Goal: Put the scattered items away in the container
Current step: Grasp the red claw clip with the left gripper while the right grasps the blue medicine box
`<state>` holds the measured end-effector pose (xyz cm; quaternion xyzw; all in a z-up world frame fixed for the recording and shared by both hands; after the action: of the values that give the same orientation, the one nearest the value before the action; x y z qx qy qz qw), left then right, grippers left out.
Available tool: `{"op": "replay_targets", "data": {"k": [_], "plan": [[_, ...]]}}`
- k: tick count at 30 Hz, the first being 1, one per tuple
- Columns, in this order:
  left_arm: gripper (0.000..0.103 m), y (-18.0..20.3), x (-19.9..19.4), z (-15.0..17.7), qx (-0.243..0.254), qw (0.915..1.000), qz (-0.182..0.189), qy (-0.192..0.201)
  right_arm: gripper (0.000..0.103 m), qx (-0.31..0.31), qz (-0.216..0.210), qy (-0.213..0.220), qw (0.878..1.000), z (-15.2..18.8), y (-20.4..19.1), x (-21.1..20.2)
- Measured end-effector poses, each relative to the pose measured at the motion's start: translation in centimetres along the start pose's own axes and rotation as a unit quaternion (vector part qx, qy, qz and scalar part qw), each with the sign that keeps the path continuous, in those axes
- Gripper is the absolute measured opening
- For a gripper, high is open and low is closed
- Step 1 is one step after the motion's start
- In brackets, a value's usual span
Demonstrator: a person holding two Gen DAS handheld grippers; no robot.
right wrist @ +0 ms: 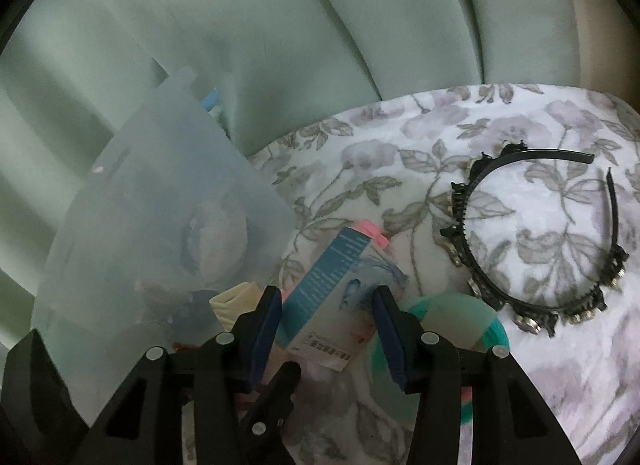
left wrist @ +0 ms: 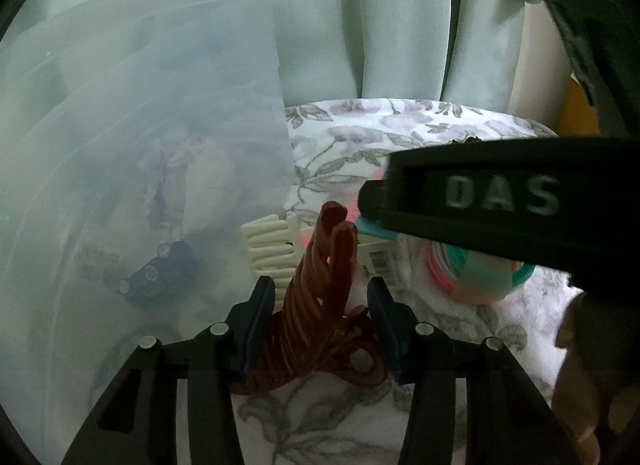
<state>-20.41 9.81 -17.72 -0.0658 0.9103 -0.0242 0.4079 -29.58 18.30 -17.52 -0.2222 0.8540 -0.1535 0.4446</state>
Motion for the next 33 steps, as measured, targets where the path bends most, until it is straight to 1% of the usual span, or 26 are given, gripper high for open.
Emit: {"op": "replay_targets", "data": {"k": [4, 6, 10, 12, 16, 19, 22, 24, 25, 26, 27, 30, 33], "plan": [[0.049, 0.1, 0.0, 0.1, 0.002, 1.0000, 0.000, -0.001, 0.058, -0.016, 0.018, -0.009, 1.000, -0.6, -0.4, 0.7], [0.049, 0.1, 0.0, 0.1, 0.003, 1.0000, 0.000, -0.001, 0.062, -0.020, 0.026, -0.011, 0.999, -0.9, -0.3, 0.9], [0.049, 0.2, 0.0, 0.2, 0.003, 1.0000, 0.000, -0.002, 0.064, -0.012, 0.024, -0.017, 0.999, -1.2, 0.1, 1.3], [0.049, 0.3, -0.1, 0.3, 0.004, 1.0000, 0.000, -0.003, 0.067, -0.019, 0.031, -0.018, 0.999, -1.3, 0.0, 1.5], [0.049, 0.3, -0.2, 0.4, 0.001, 1.0000, 0.005, -0.005, 0.069, -0.043, 0.051, -0.031, 0.997, -1.4, -0.6, 2.4], [0.049, 0.3, -0.4, 0.5, 0.000, 0.9999, 0.009, -0.006, 0.069, -0.052, 0.055, -0.036, 0.996, -1.2, -0.8, 2.5], [0.048, 0.3, -0.6, 0.6, 0.000, 0.9999, 0.012, -0.008, 0.061, -0.046, 0.055, -0.034, 0.997, -0.9, -0.6, 2.1], [0.048, 0.4, -0.8, 0.8, -0.002, 0.9999, 0.013, -0.008, 0.047, -0.036, 0.059, -0.029, 0.997, -0.7, -0.4, 1.6], [0.048, 0.4, -0.9, 0.8, -0.002, 0.9999, 0.014, -0.009, 0.044, -0.029, 0.061, -0.027, 0.997, -0.6, -0.2, 1.3], [0.048, 0.4, -1.0, 0.9, -0.003, 0.9998, 0.015, -0.009, 0.033, -0.021, 0.064, -0.024, 0.997, -0.5, 0.1, 1.0], [0.048, 0.4, -1.1, 0.9, -0.004, 0.9998, 0.016, -0.010, 0.032, -0.012, 0.065, -0.022, 0.998, -0.4, 0.4, 0.7], [0.048, 0.3, -1.3, 0.8, -0.007, 0.9997, 0.019, -0.011, 0.032, 0.019, 0.046, -0.004, 0.999, 0.0, 1.2, -0.6], [0.046, -0.4, -0.8, -0.4, -0.009, 0.9996, 0.024, -0.011, 0.030, 0.036, 0.035, 0.014, 0.999, 0.5, 1.4, -2.0]]}}
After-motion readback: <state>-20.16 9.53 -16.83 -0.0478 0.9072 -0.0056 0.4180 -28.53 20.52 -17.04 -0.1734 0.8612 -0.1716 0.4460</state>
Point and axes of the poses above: each gripper's, at about its wrist camera, not at the fingertips, and x roughly the way its jaws point, y to its right, z to its underside, the point moved 2 cm from there along x, roughly the way its jaws point, and after that the axes turned 3 degrees about -x, right-handed, at the moved point
